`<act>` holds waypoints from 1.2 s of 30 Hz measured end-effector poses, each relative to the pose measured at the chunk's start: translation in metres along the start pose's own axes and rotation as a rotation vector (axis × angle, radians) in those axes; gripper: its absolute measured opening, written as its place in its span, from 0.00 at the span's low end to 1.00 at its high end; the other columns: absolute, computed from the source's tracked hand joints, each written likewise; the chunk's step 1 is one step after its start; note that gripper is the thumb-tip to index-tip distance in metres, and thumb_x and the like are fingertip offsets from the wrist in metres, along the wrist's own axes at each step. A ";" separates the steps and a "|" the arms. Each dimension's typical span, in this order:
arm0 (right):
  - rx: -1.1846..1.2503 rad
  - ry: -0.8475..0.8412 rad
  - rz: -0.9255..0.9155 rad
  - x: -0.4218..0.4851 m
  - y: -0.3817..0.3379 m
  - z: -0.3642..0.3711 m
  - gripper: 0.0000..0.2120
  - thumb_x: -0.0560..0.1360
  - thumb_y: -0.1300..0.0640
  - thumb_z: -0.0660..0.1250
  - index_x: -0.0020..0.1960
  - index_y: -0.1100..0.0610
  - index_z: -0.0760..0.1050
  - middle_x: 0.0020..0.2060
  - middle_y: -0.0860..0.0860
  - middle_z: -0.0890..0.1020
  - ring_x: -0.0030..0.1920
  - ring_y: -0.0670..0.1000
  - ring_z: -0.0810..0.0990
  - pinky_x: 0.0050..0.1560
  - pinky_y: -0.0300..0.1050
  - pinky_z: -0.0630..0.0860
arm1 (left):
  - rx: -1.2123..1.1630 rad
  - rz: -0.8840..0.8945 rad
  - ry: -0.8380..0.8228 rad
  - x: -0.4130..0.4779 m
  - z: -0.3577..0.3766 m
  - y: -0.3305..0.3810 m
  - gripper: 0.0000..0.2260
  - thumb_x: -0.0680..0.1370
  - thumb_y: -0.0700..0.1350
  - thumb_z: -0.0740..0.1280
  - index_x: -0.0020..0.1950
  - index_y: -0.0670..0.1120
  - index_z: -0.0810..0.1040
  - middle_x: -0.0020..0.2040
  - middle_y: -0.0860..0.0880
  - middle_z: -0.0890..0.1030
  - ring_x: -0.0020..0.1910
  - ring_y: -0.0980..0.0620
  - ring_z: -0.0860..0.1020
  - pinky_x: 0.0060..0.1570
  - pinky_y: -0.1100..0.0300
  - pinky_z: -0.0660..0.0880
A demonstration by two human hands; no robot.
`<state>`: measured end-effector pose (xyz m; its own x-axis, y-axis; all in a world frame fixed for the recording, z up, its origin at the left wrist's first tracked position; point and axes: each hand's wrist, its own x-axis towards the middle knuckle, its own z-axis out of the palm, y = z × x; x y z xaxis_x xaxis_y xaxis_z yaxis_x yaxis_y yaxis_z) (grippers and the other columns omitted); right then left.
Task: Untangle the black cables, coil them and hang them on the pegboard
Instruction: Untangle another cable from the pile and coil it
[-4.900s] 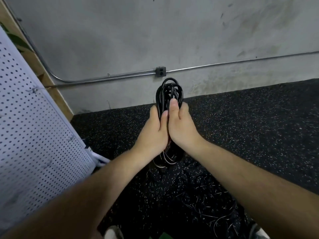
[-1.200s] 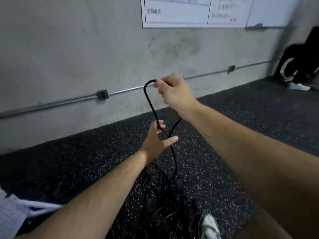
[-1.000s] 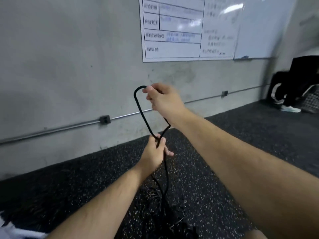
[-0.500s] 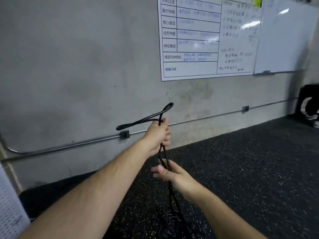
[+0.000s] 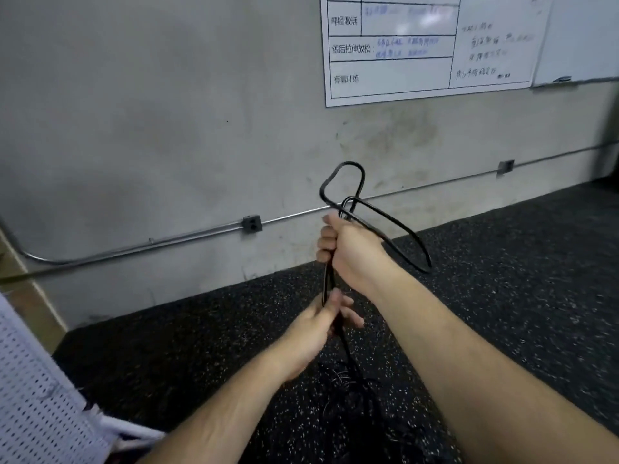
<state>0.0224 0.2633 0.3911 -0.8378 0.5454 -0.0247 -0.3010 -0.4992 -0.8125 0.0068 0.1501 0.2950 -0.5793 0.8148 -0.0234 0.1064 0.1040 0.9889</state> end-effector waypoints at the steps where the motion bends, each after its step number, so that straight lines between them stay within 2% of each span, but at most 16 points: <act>1: -0.001 0.020 -0.007 0.005 -0.001 -0.001 0.09 0.85 0.60 0.57 0.47 0.57 0.70 0.26 0.46 0.66 0.26 0.45 0.62 0.30 0.41 0.60 | 0.025 -0.004 0.033 0.002 0.000 -0.008 0.21 0.81 0.62 0.56 0.54 0.46 0.76 0.40 0.50 0.85 0.49 0.49 0.85 0.65 0.45 0.74; 3: -0.089 0.058 -0.046 0.013 0.006 -0.009 0.06 0.84 0.56 0.62 0.51 0.58 0.73 0.33 0.49 0.74 0.33 0.47 0.71 0.39 0.44 0.70 | -0.065 -0.031 0.137 0.008 -0.002 -0.011 0.14 0.85 0.53 0.58 0.49 0.45 0.74 0.32 0.52 0.75 0.33 0.52 0.79 0.55 0.44 0.80; 5: -0.325 0.001 -0.110 0.015 0.022 -0.025 0.13 0.81 0.48 0.66 0.55 0.59 0.76 0.43 0.51 0.83 0.45 0.50 0.79 0.55 0.49 0.74 | -0.173 -0.012 0.225 0.018 -0.013 -0.001 0.13 0.86 0.50 0.58 0.49 0.44 0.74 0.31 0.52 0.69 0.28 0.55 0.71 0.42 0.49 0.78; 9: -0.818 -0.505 0.109 -0.007 0.074 -0.057 0.20 0.77 0.43 0.67 0.65 0.51 0.77 0.57 0.43 0.84 0.61 0.46 0.80 0.70 0.52 0.68 | -0.269 0.104 0.231 0.032 -0.045 0.039 0.13 0.87 0.48 0.56 0.53 0.42 0.75 0.33 0.50 0.69 0.29 0.55 0.67 0.33 0.60 0.70; 10: -0.968 -0.542 0.139 -0.010 0.086 -0.060 0.16 0.78 0.45 0.67 0.64 0.50 0.78 0.57 0.44 0.85 0.62 0.47 0.80 0.70 0.53 0.68 | -0.296 0.131 0.204 0.034 -0.051 0.046 0.13 0.87 0.47 0.55 0.53 0.42 0.75 0.32 0.52 0.67 0.28 0.56 0.66 0.32 0.60 0.69; 12: -1.072 -0.452 0.090 -0.009 0.101 -0.056 0.07 0.84 0.53 0.63 0.53 0.54 0.78 0.44 0.47 0.86 0.53 0.52 0.84 0.65 0.56 0.74 | -0.312 0.173 0.192 0.038 -0.060 0.051 0.13 0.87 0.47 0.55 0.57 0.40 0.76 0.34 0.52 0.70 0.31 0.55 0.70 0.36 0.59 0.70; 14: -1.007 -0.286 -0.008 -0.009 0.099 -0.042 0.11 0.86 0.54 0.58 0.50 0.55 0.76 0.32 0.46 0.80 0.39 0.52 0.81 0.58 0.60 0.79 | -0.221 0.161 0.246 0.040 -0.064 0.044 0.19 0.86 0.55 0.57 0.65 0.42 0.75 0.45 0.49 0.81 0.45 0.52 0.79 0.43 0.58 0.74; 17: -0.758 -0.150 -0.120 -0.002 0.077 -0.019 0.12 0.86 0.51 0.58 0.55 0.54 0.78 0.38 0.44 0.80 0.41 0.46 0.78 0.50 0.51 0.78 | -0.205 0.111 0.159 0.030 -0.056 0.016 0.20 0.82 0.66 0.56 0.66 0.58 0.76 0.65 0.50 0.80 0.67 0.53 0.75 0.69 0.49 0.71; 19: -0.581 -0.120 -0.143 0.004 0.058 -0.003 0.10 0.86 0.52 0.58 0.53 0.54 0.77 0.36 0.44 0.77 0.40 0.45 0.76 0.47 0.45 0.75 | -0.173 0.031 0.014 0.017 -0.045 -0.005 0.18 0.76 0.74 0.57 0.60 0.69 0.77 0.65 0.54 0.80 0.71 0.51 0.73 0.76 0.41 0.63; 22: -0.282 -0.178 -0.170 0.008 0.039 0.014 0.11 0.86 0.53 0.57 0.52 0.59 0.74 0.30 0.47 0.71 0.32 0.47 0.68 0.37 0.43 0.68 | 0.126 0.031 -0.057 0.004 -0.034 -0.028 0.18 0.78 0.67 0.60 0.54 0.57 0.80 0.56 0.57 0.85 0.64 0.52 0.78 0.76 0.41 0.61; 24: -0.351 -0.176 -0.169 0.013 0.038 0.005 0.18 0.84 0.45 0.61 0.58 0.60 0.75 0.36 0.48 0.80 0.39 0.48 0.77 0.47 0.46 0.73 | 0.146 0.012 0.047 0.002 -0.035 -0.023 0.13 0.83 0.58 0.59 0.52 0.52 0.77 0.44 0.54 0.85 0.54 0.54 0.81 0.71 0.46 0.68; 26: -0.646 -0.293 -0.110 0.012 0.045 -0.017 0.32 0.77 0.33 0.64 0.67 0.58 0.74 0.53 0.49 0.85 0.57 0.51 0.81 0.67 0.54 0.71 | 0.055 0.033 0.184 0.007 -0.043 -0.009 0.10 0.86 0.53 0.58 0.55 0.51 0.76 0.40 0.52 0.81 0.48 0.53 0.80 0.61 0.53 0.72; 29: -0.852 -0.535 0.155 -0.004 0.072 -0.042 0.35 0.76 0.35 0.67 0.76 0.53 0.68 0.71 0.49 0.75 0.72 0.51 0.72 0.78 0.59 0.61 | -0.246 0.078 0.247 0.018 -0.059 0.007 0.11 0.86 0.49 0.59 0.55 0.45 0.77 0.39 0.52 0.77 0.42 0.54 0.77 0.53 0.59 0.75; 31: -0.812 -0.533 0.219 -0.013 0.088 -0.047 0.30 0.76 0.42 0.71 0.74 0.50 0.67 0.70 0.46 0.76 0.72 0.48 0.71 0.79 0.56 0.61 | -0.409 0.061 0.201 0.020 -0.065 0.014 0.13 0.86 0.50 0.58 0.51 0.43 0.74 0.33 0.53 0.69 0.34 0.54 0.70 0.41 0.61 0.73; 33: -0.838 -0.502 0.155 -0.013 0.095 -0.048 0.21 0.79 0.50 0.69 0.70 0.54 0.72 0.64 0.49 0.81 0.68 0.48 0.77 0.77 0.56 0.63 | -0.484 0.014 0.175 0.019 -0.066 0.015 0.14 0.86 0.52 0.58 0.52 0.43 0.74 0.33 0.52 0.67 0.33 0.53 0.69 0.35 0.58 0.69; 36: -0.963 -0.441 0.040 -0.017 0.088 -0.043 0.07 0.83 0.59 0.62 0.58 0.58 0.77 0.48 0.52 0.87 0.56 0.51 0.84 0.70 0.54 0.72 | -0.085 0.016 0.223 0.014 -0.065 0.016 0.16 0.85 0.57 0.58 0.57 0.47 0.77 0.43 0.50 0.76 0.32 0.50 0.73 0.26 0.56 0.67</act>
<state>0.0298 0.2387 0.2948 -0.9885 0.1512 -0.0051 0.0567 0.3386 -0.9392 -0.0520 0.1259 0.3203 -0.7432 0.6689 0.0161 0.0540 0.0360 0.9979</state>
